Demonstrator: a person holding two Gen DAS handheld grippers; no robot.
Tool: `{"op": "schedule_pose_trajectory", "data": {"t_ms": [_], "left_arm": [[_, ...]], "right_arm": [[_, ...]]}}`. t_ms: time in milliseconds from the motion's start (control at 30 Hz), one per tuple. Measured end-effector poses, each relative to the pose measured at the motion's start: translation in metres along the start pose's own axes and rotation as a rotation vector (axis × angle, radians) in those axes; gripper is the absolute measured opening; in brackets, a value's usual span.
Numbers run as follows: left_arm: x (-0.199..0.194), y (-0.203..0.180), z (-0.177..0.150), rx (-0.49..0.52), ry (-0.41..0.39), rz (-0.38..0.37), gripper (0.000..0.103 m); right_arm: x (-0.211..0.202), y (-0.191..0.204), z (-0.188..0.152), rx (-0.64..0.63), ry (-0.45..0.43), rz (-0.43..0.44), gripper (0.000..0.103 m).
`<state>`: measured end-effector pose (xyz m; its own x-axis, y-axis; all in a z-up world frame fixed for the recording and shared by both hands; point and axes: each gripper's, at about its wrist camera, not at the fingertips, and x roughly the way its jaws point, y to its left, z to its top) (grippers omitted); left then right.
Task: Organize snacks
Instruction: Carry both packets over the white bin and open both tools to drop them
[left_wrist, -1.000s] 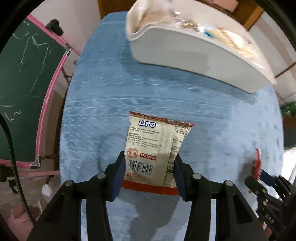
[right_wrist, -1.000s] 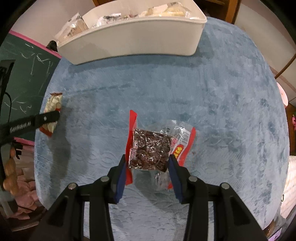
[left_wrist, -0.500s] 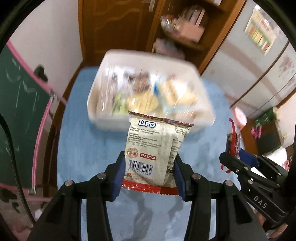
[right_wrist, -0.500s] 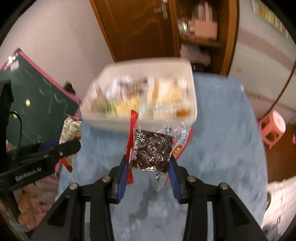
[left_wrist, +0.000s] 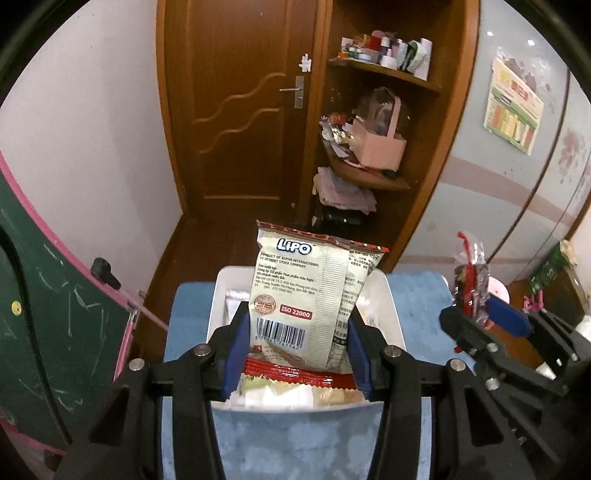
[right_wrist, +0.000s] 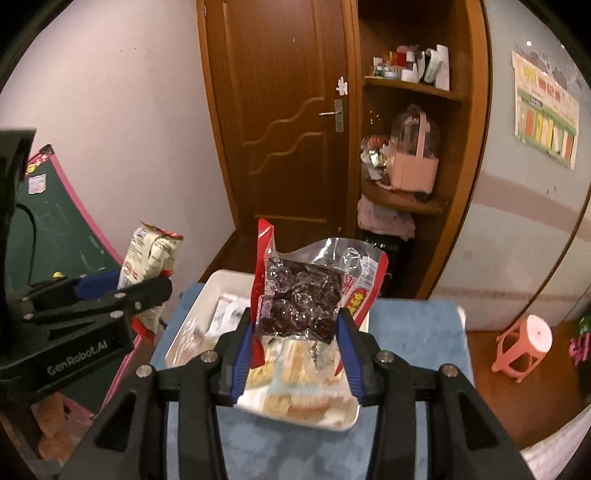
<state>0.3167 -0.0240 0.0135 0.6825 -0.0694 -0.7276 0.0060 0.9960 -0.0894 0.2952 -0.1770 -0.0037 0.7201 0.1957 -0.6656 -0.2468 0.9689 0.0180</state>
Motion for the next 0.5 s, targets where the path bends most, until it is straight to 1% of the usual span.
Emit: {"op": "schedule_pose_trajectory", "data": {"t_ms": [33,133,167,200,233,267,300,367,433,500], "left_arm": [[0.006,0.002,0.009,-0.008,0.0,0.007,0.047],[0.022,0.006,0.022,-0.015,0.011,0.022,0.05],[0.028,0.007,0.025,-0.017,0.015,0.023,0.059],[0.033,0.009,0.026,-0.016,0.029,0.022,0.078],[0.042,0.013,0.026,-0.02,0.049,0.033,0.084],[0.048,0.016,0.026,-0.025,0.062,0.037,0.095],[0.054,0.019,0.024,-0.032,0.071,0.034,0.098],[0.066,0.029,0.019,-0.067,0.109,0.043,0.098],[0.075,0.04,0.013,-0.1,0.145,0.035,0.098],[0.077,0.05,0.007,-0.139,0.159,0.021,0.098]], "right_arm": [[0.006,0.0,0.005,-0.004,0.004,0.0,0.044],[0.028,-0.003,0.019,-0.009,0.018,-0.018,0.046],[0.039,-0.005,0.023,-0.007,0.031,-0.01,0.046],[0.045,-0.008,0.024,-0.003,0.04,0.004,0.049],[0.049,-0.011,0.022,0.002,0.052,0.007,0.049],[0.057,-0.015,0.024,0.02,0.069,-0.004,0.051],[0.061,-0.019,0.024,0.035,0.076,0.006,0.053],[0.067,-0.024,0.023,0.065,0.091,0.028,0.058],[0.069,-0.029,0.021,0.089,0.093,0.027,0.059],[0.071,-0.03,0.019,0.089,0.099,0.022,0.06]]}}
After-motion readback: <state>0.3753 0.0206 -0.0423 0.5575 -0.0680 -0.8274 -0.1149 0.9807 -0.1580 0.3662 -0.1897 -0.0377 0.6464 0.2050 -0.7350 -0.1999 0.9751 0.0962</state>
